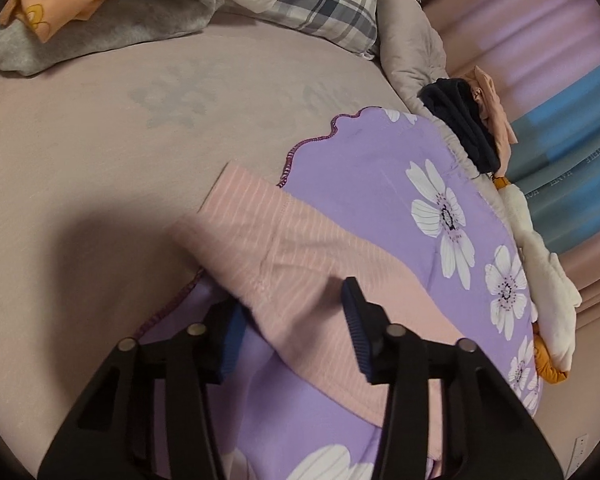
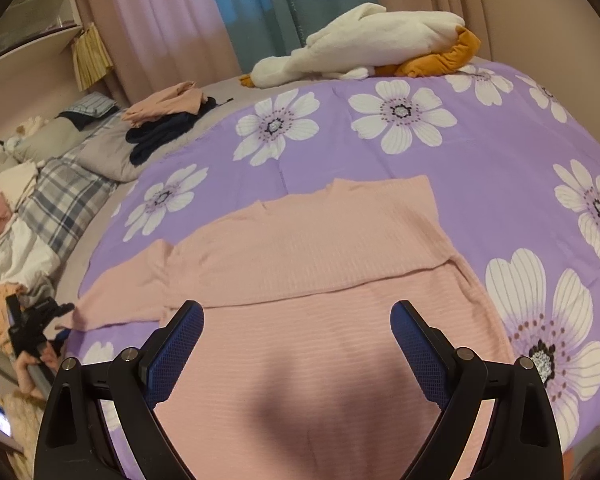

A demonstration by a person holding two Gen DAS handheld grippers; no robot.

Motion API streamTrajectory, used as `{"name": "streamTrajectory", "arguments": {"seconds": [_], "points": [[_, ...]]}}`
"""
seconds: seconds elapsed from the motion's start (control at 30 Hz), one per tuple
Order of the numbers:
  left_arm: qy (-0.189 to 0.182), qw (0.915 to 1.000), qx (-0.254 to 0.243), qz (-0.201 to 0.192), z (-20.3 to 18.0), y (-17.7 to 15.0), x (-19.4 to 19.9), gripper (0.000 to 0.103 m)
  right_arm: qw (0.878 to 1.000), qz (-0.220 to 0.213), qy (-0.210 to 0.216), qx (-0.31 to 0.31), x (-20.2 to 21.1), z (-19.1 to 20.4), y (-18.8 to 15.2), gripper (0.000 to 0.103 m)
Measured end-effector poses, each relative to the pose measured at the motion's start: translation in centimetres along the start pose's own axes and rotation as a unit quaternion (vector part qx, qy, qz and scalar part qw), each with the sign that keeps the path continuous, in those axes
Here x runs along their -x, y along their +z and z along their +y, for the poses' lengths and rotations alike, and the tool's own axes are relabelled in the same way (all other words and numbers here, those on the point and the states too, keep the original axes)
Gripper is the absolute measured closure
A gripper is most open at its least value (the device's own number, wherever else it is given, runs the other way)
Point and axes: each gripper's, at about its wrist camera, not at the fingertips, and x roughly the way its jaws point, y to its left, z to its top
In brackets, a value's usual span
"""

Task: Fold small clothes
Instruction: 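Grasp the shirt's side edge with the left gripper, then fold the held side panel over toward the shirt's center with the left gripper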

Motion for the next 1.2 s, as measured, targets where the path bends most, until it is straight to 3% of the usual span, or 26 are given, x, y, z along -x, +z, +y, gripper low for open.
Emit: {"name": "streamTrajectory", "arguments": {"seconds": [0.17, 0.3, 0.47, 0.73, 0.93, 1.2], "points": [[0.008, 1.0, -0.001, 0.005, 0.2, 0.3, -1.1, 0.088, 1.0, 0.009, -0.001, -0.004, -0.7, -0.4, 0.0, 0.009], [0.01, 0.9999, -0.006, 0.002, -0.1, 0.3, -1.1, 0.095, 1.0, 0.014, 0.004, -0.005, -0.9, -0.4, 0.0, 0.009], [0.023, 0.9986, -0.043, -0.021, -2.1, 0.0, 0.3, 0.098, 1.0, 0.014, 0.005, -0.007, -1.0, -0.4, -0.1, 0.009], [-0.016, 0.9934, -0.104, -0.047, -7.4, -0.8, 3.1, 0.098, 1.0, 0.008, 0.008, -0.017, -0.7, -1.2, -0.1, 0.009], [-0.068, 0.9853, -0.152, -0.039, -12.2, -2.6, 4.4, 0.098, 1.0, 0.002, 0.01, -0.028, -0.3, -2.1, -0.2, 0.009], [-0.118, 0.9667, -0.227, -0.012, -18.8, -6.9, 4.4, 0.098, 0.999, -0.002, 0.007, -0.047, 0.1, -3.8, -0.3, 0.009]]}}
